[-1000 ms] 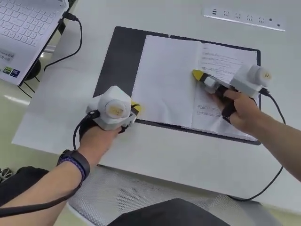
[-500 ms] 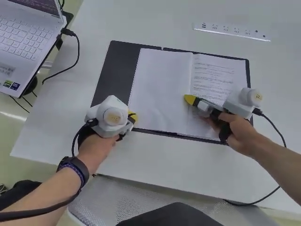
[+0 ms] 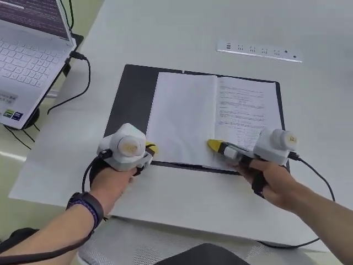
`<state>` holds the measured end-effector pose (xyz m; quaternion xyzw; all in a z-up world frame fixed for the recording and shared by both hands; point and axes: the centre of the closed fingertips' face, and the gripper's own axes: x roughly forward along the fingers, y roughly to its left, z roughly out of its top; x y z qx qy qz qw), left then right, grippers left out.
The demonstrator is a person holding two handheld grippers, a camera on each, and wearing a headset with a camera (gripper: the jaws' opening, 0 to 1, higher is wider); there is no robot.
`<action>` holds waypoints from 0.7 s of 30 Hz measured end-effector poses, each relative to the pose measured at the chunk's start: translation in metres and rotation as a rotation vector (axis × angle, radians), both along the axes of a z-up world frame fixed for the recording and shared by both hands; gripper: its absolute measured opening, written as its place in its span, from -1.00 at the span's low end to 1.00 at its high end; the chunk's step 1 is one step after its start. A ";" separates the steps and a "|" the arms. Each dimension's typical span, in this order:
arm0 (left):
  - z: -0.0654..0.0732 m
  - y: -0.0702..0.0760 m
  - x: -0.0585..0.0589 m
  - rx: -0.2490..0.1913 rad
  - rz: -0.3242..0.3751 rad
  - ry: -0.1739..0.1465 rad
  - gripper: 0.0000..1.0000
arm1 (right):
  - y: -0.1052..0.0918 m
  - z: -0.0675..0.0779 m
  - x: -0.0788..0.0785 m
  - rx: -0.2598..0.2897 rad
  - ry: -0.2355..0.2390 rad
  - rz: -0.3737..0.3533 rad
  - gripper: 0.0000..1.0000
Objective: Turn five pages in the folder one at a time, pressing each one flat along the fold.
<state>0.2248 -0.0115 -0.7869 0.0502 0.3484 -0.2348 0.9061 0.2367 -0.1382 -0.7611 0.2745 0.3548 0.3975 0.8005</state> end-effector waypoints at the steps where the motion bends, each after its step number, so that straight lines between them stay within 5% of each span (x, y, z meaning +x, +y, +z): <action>1: 0.000 0.000 0.000 -0.002 0.001 0.001 -1.00 | 0.000 0.000 -0.004 0.000 0.002 0.005 -1.00; 21: 0.001 -0.001 -0.003 -0.064 0.055 0.030 -0.92 | -0.012 -0.015 -0.030 0.009 0.079 -0.034 -1.00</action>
